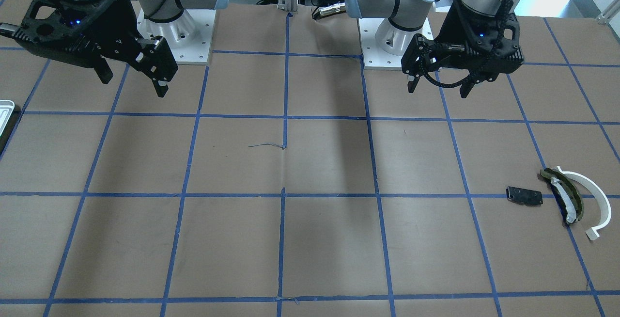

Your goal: Place bearing gear from tray to pile

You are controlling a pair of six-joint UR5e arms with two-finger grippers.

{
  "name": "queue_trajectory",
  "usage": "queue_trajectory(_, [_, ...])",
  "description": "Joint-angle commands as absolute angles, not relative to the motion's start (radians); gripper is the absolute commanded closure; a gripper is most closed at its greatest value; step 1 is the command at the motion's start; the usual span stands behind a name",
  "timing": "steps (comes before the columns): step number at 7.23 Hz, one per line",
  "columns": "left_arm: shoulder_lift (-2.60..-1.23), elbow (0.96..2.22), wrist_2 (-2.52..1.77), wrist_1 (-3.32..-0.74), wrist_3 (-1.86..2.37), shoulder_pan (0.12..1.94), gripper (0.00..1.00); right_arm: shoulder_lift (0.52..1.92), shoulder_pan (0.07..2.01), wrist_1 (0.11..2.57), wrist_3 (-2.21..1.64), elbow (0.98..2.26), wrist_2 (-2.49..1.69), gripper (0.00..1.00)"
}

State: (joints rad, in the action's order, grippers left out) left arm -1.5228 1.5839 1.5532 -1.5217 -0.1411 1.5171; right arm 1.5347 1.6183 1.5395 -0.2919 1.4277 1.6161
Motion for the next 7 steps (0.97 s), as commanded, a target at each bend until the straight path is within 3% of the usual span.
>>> queue_trajectory(1, [-1.522, 1.585, 1.552, -1.522, -0.141, 1.517, 0.0, 1.536, 1.618, 1.54, -0.291, 1.428, 1.617, 0.0])
queue_trajectory(5, [-1.528, 1.586, 1.554, -1.5, -0.141, 1.516, 0.0, 1.534, 1.612, 1.537, -0.272, 1.433, 1.614, 0.0])
queue_trajectory(7, [-1.52, 1.586, 1.559, -1.508, -0.134, 1.517, 0.0, 1.528, 1.567, 1.497, 0.02, 1.431, 1.618, 0.0])
